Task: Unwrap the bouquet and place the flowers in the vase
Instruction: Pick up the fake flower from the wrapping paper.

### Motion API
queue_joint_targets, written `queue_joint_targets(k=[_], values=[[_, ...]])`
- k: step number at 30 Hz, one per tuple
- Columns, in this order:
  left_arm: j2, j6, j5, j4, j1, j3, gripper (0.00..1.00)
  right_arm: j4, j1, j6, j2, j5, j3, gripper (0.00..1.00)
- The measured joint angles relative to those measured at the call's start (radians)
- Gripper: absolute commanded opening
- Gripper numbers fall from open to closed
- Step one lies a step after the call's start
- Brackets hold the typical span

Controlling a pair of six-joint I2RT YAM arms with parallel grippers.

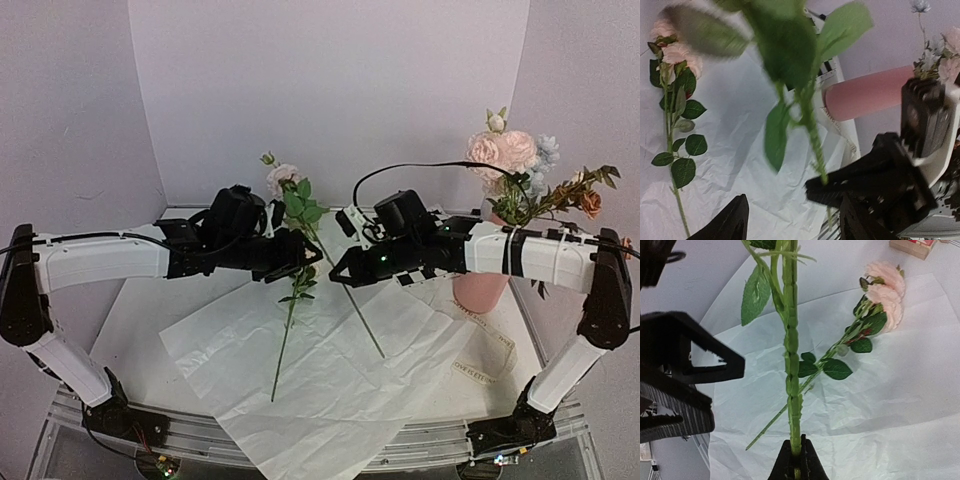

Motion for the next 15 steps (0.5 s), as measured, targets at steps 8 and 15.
queue_joint_targets(k=[8,15], values=[[0.001,-0.062,0.024,0.134,0.0,-0.002,0.45,0.044,0.057,0.04,-0.031,0.005,-0.002,0.01],[0.025,-0.081,0.027,0.152,0.0,-0.001,0.11,0.046,0.054,0.048,-0.032,0.008,-0.001,0.08]])
